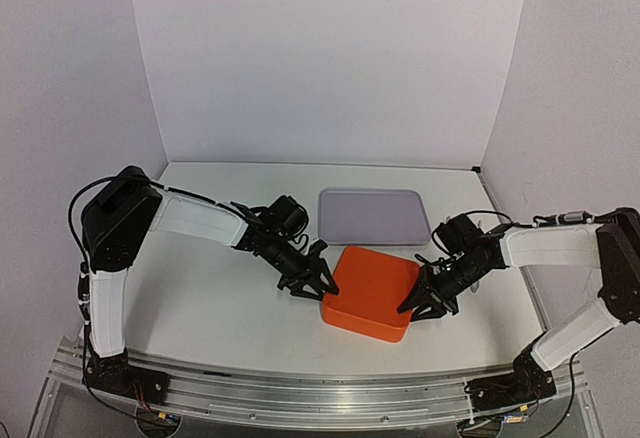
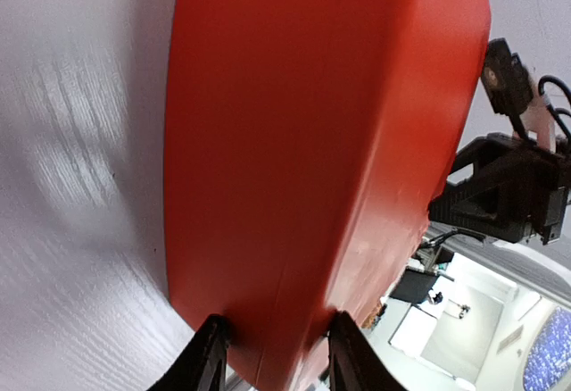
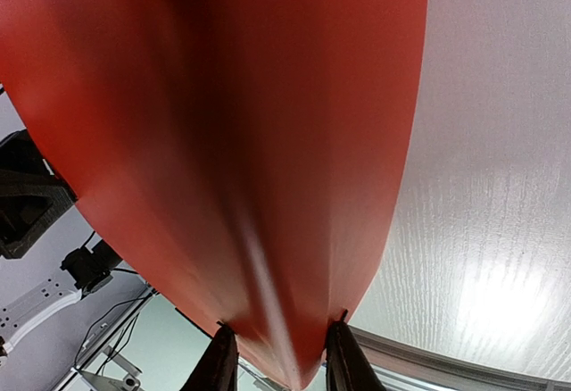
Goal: Pack the cookies
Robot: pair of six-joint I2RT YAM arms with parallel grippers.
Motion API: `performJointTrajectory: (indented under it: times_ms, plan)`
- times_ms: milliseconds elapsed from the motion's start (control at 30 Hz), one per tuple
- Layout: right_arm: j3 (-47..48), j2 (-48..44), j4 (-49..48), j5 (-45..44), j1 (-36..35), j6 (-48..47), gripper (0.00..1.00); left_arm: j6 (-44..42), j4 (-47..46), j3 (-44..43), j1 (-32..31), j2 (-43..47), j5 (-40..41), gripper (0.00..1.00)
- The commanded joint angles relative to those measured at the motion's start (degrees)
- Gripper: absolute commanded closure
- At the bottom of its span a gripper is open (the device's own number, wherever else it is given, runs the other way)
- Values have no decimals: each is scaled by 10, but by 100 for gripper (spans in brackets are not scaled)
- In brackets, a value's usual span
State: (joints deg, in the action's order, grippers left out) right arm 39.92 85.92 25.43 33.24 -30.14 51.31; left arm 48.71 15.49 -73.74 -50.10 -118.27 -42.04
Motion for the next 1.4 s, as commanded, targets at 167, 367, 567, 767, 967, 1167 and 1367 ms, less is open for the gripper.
performJointTrajectory:
  times_ms: [167, 367, 567, 767, 967, 1167, 1367]
  plan:
    - [-61, 125, -2, -165, -29, 57, 82, -3, 67, 91, -46, -176, 109, 100]
    - [-33, 120, 3, -163, -28, 36, 82, -38, 104, 36, -46, -129, 125, 98]
    - [24, 116, 37, -192, -17, -10, 82, -48, 90, 11, -46, -73, 121, 93]
    - [32, 101, 60, -199, 6, -43, 82, -39, 41, 14, -49, -53, 78, 90]
    - [56, 74, 71, -216, 24, -87, 74, -35, 18, 21, -52, -39, 62, 87]
    - [97, 90, 76, -243, 26, -117, 72, -52, 23, -10, -52, -36, 61, 81]
    - [104, 88, 83, -239, 27, -113, 72, -60, 38, -31, -52, -38, 59, 80]
